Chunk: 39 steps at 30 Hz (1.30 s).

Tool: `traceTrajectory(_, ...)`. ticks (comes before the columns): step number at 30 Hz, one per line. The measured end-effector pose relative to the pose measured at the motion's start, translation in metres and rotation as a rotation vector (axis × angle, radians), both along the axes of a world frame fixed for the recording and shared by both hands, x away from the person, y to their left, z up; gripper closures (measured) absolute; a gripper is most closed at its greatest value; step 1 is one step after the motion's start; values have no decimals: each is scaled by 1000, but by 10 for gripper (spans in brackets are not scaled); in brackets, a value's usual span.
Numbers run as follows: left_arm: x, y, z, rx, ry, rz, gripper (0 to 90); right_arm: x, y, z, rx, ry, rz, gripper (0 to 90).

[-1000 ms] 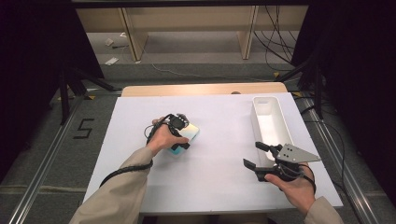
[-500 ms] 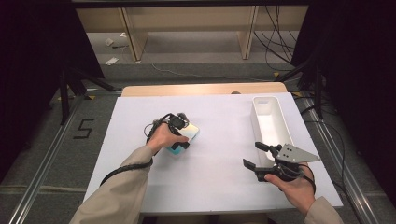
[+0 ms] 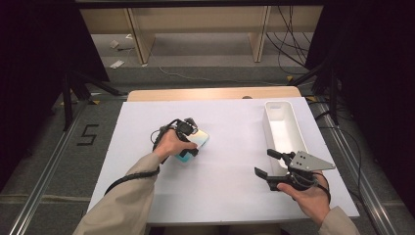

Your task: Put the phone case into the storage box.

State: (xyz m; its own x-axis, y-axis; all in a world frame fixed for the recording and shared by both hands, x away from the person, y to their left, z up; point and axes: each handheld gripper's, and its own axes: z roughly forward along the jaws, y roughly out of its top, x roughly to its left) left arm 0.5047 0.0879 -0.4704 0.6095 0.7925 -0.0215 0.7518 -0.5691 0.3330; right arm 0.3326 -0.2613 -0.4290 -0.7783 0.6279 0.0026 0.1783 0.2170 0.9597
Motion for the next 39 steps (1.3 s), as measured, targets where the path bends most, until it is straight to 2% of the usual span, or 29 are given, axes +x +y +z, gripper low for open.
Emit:
traceTrajectory(23,-3,3,0,-19,-21,10,168,0,0,0,3,-2,-1,236)
traceTrajectory(32,-5,5,-1,-47,-26,22,169,0,1,0,3,-2,-1,235)
traceTrajectory(35,-5,7,-1,-76,-32,32,169,0,1,0,2,-3,-2,236)
traceTrajectory(39,-6,9,2,-92,-49,35,169,0,1,0,1,-3,-2,236)
